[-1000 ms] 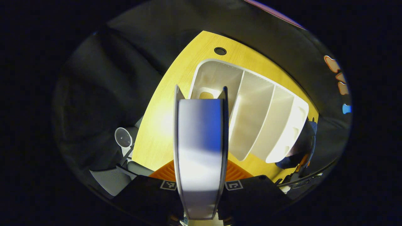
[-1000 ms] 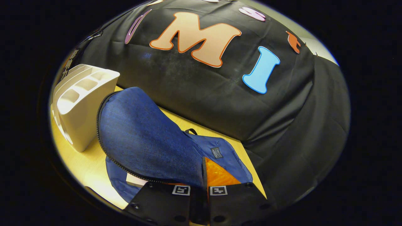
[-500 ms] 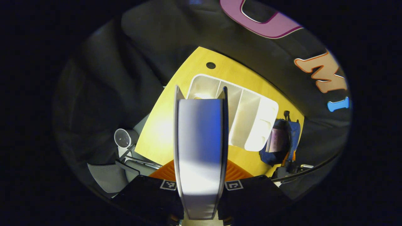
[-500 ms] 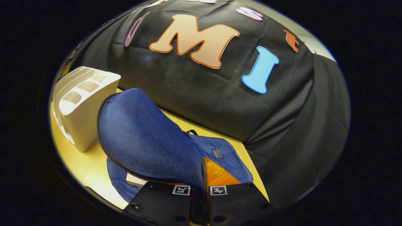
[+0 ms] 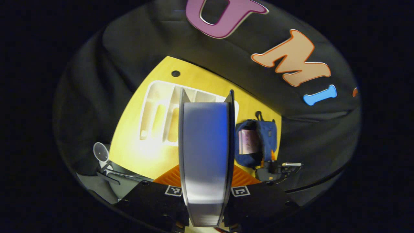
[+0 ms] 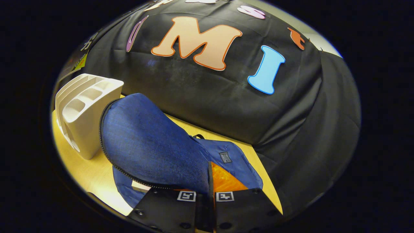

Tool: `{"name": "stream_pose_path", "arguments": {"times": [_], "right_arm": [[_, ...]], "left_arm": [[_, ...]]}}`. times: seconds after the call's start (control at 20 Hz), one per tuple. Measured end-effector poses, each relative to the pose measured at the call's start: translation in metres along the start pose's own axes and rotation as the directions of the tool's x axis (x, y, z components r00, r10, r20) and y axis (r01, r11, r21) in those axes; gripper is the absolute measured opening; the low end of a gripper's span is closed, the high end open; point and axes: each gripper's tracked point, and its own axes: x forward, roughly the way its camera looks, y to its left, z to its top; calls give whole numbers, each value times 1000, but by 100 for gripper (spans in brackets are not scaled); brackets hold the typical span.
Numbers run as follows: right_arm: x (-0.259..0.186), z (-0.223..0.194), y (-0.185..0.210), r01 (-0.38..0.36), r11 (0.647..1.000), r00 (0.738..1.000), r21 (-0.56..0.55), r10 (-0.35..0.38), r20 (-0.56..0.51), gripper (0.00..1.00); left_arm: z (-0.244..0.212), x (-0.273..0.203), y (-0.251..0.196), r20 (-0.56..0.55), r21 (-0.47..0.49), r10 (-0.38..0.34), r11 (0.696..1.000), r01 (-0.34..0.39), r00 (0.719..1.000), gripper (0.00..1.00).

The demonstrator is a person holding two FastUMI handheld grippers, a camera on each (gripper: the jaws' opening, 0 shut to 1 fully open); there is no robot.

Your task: Open the schoolbag, grab two books from the bookshelf and put them into the schoolbag.

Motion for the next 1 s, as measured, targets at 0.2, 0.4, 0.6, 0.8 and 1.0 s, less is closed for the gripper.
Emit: {"name": "stream_pose_path", "arguments": {"times": [0.2, 0.4, 0.6, 0.8, 1.0], "right_arm": [[-2, 1, -2, -1, 999, 1000, 34, 1, 2, 8], [-2, 2, -7, -9, 995, 1000, 94, 9, -2, 8], [-1, 5, -11, -22, 991, 1000, 129, 23, -4, 8], [0, 7, -17, -34, 988, 999, 148, 35, -3, 8], [1, 10, -23, -48, 981, 999, 190, 49, -2, 8]], "left_arm": [[-7, 43, -42, -20, 0, -102, 995, 102, 995, 39], [-18, 92, -81, -37, -9, -184, 983, 184, 982, 39], [-26, 144, -111, -40, 13, -237, 971, 238, 971, 39], [-42, 200, -139, -57, 25, -279, 959, 281, 959, 39], [-50, 242, -161, -37, 27, -321, 946, 322, 946, 39]]}}
